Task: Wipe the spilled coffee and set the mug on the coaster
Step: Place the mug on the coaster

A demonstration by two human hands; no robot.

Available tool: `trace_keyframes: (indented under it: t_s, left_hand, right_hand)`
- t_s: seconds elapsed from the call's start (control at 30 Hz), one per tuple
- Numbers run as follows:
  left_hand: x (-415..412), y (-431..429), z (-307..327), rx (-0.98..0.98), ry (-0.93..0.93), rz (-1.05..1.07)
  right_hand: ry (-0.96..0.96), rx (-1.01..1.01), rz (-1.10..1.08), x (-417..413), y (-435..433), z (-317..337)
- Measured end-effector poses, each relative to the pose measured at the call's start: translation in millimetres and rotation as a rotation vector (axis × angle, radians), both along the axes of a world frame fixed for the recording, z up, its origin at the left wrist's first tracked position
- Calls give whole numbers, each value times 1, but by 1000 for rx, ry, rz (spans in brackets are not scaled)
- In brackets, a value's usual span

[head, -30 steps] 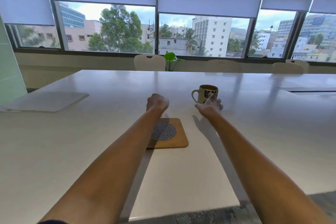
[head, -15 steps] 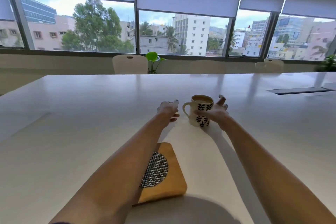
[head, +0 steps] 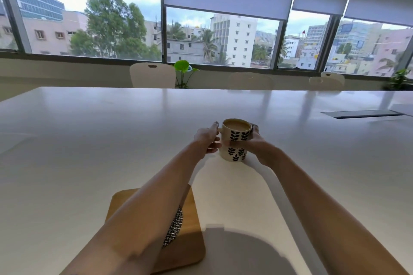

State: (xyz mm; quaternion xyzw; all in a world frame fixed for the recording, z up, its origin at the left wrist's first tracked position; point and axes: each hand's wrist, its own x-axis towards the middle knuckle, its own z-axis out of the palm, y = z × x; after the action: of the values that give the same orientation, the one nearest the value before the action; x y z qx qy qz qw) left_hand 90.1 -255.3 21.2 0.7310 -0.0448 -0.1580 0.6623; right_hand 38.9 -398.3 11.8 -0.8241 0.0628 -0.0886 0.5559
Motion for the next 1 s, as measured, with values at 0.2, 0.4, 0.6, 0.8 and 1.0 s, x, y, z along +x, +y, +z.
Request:
trace_keyframes:
  t_s: [0.2,0.4,0.6,0.8,1.0]
  left_hand:
    - [2,-11,1,69,-25,88]
    - [1,-13,5,92,-61,133]
    - [-8,-1,25,55,-132,213]
    - [-37,32,47,15,-166,288]
    - [-70,72,56,6,-180,356]
  right_hand:
    - [-26,25,-41,6,-6,-3]
    - [-78,-79,-94,8,-10,-1]
    - [-163,-147,-71,-1,4,24]
    - [-204,-168,-18,-18,34,44]
    - [-215,-177,42,-38,73,49]
